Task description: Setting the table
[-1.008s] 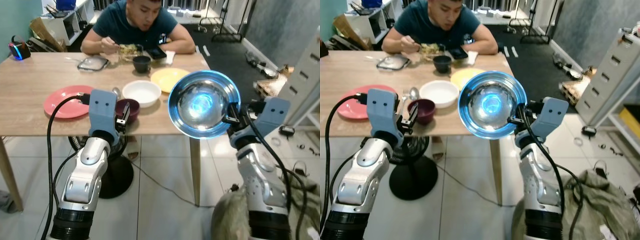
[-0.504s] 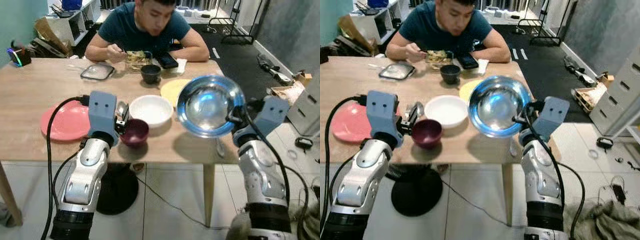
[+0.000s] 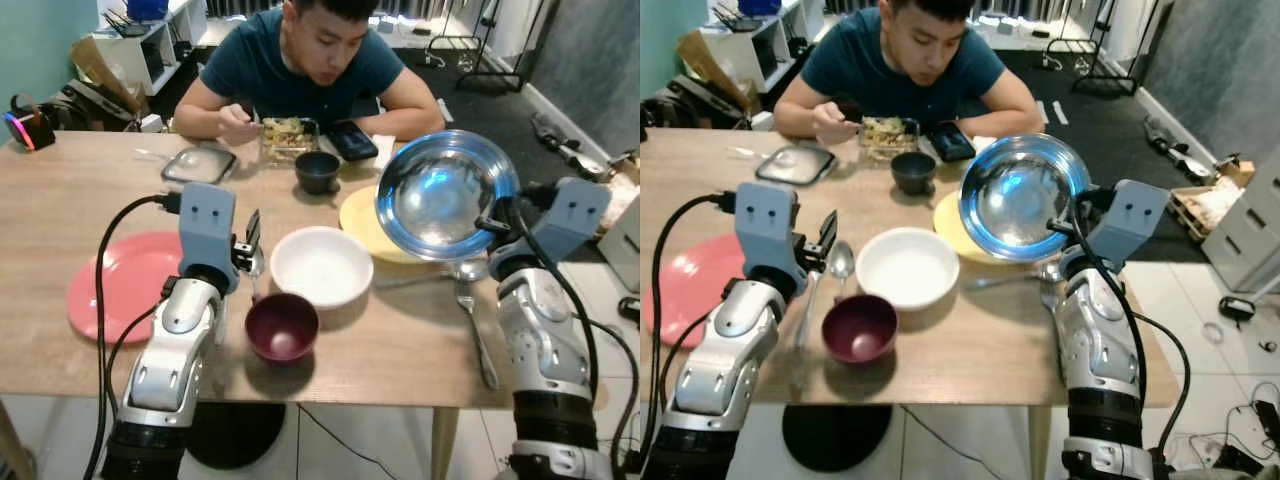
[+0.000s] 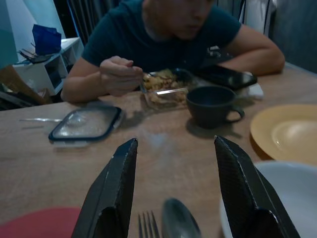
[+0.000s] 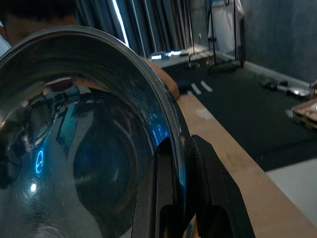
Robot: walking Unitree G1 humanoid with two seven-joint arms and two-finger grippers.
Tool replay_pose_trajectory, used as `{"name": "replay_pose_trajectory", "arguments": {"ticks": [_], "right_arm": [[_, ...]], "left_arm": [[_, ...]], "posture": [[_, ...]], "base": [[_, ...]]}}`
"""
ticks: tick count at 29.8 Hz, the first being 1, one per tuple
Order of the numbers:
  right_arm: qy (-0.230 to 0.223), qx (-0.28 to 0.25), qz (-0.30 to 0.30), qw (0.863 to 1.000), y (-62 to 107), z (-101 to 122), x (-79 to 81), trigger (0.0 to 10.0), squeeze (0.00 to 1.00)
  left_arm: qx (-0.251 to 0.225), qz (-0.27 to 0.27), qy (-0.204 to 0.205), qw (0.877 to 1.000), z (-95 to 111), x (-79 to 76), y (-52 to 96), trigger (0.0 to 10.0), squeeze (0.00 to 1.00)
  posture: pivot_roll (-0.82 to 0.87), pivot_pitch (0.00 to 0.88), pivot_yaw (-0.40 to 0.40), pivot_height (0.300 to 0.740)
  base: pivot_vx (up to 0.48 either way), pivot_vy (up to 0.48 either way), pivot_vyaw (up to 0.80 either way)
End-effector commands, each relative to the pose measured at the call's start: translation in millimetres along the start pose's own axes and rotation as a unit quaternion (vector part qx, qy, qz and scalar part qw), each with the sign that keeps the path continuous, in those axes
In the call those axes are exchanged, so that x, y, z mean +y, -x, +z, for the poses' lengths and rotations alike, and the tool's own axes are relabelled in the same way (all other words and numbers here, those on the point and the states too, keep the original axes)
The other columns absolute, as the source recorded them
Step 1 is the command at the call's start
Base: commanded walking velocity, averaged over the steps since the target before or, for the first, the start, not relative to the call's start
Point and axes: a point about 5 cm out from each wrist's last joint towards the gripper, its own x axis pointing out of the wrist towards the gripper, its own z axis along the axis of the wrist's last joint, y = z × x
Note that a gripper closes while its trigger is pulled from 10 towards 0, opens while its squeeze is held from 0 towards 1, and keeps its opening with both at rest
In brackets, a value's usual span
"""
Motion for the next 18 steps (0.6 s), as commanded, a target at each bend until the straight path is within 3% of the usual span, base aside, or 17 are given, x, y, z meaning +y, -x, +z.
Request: {"name": "replay_pose_trajectory", "arguments": {"ticks": [1,15,18], "right_arm": [[-0.004,-0.013,0.007,1.000,-1.2,2.9,5.0,10.0,0.00],[-0.018,0.003,0.005,1.000,-2.9,-6.4,8.0,10.0,0.00],[-0.038,0.031,0.000,0.999,-6.9,-17.8,11.0,10.0,0.00]], "left_arm": [[0.013,0.002,0.003,1.000,-4.1,2.7,1.7,10.0,0.00],[0.009,-0.013,0.013,1.000,-1.7,-1.0,5.6,10.0,0.00],[0.011,-0.062,0.027,0.998,-0.9,-7.9,13.7,10.0,0.00]], "posture": [[-0.04,0.000,0.056,0.740],[-0.02,0.000,0.053,0.740],[-0.01,0.000,0.054,0.740]], "base": [[0.000,0.000,0.00],[0.000,0.000,0.00],[0.000,0.000,0.00]]}}
